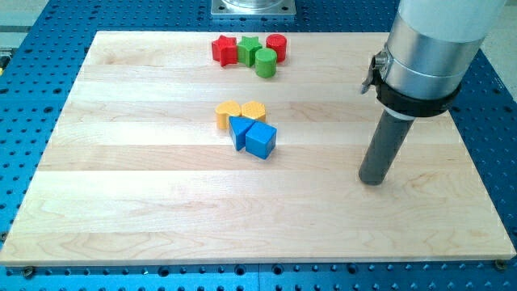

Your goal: Place the blue cube vertically below the yellow hexagon

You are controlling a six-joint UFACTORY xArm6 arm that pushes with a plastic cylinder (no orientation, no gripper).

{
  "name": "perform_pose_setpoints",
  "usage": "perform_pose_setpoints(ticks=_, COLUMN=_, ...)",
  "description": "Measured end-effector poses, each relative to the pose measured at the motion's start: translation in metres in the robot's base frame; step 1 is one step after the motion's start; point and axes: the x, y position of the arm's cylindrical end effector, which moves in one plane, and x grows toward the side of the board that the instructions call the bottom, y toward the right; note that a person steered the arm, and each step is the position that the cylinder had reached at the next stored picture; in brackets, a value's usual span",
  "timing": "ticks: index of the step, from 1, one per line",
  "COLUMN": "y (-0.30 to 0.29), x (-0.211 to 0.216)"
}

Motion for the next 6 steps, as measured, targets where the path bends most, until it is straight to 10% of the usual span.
perform_pose_setpoints(ticks=5, y=-0.003, x=-0.015)
perform_pose_setpoints(ticks=6, y=-0.080, x=-0.019)
